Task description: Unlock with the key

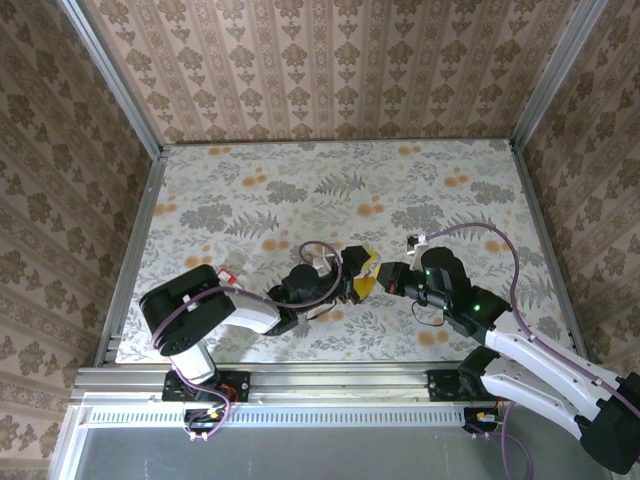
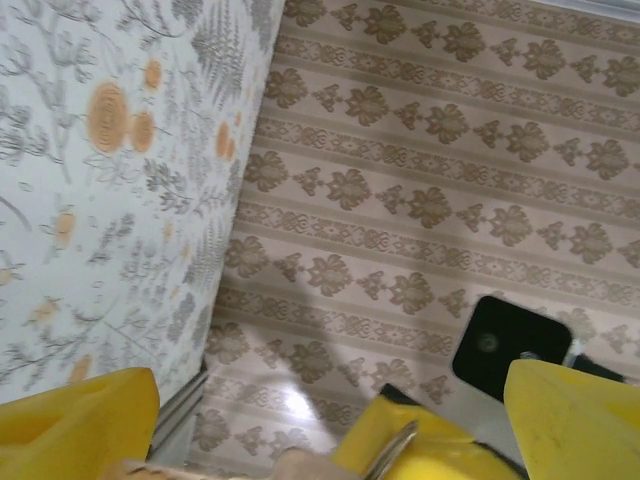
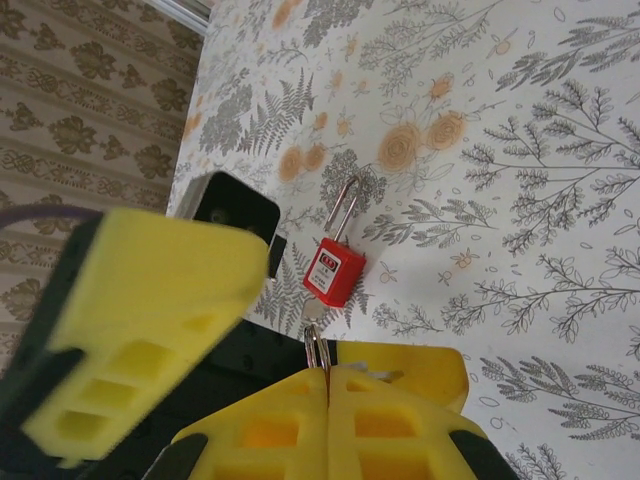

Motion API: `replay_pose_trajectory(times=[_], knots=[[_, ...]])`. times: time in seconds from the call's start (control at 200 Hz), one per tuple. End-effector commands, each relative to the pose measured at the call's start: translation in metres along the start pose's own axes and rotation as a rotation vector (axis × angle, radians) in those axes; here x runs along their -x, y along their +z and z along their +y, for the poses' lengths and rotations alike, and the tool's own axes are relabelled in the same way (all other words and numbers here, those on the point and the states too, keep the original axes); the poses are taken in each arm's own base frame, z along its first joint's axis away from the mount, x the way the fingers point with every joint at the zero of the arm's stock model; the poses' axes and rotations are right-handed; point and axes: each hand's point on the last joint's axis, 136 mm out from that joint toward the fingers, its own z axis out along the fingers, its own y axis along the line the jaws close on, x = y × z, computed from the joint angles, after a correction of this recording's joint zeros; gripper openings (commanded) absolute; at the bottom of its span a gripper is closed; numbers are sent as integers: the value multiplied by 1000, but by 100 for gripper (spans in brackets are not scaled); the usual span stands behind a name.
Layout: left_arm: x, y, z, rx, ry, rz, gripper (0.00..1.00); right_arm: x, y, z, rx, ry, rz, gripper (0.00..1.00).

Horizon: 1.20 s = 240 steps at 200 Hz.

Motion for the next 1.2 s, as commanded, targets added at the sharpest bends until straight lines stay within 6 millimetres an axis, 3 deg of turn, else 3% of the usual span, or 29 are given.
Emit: replay_pose_trajectory(times=[0.0,0.195,0.645,0.85,1.195], knots=[[-10,9,-27,-98,-28,32,90,-2,0,7,55,13,-11,0],[-6,7,-20,-82,-25,16,86,-4,-4,13,84,5,-14,0],[14,2,-14,-66,2,-19,70,-21,-15,-3,103,35,-17,0],[16,4,-14,-64,13,-17,58,-26,-13,-4,118,37,-7,0],[21,4,-8,-46,30,-23,26,-28,-13,-5,114,27,-1,0]])
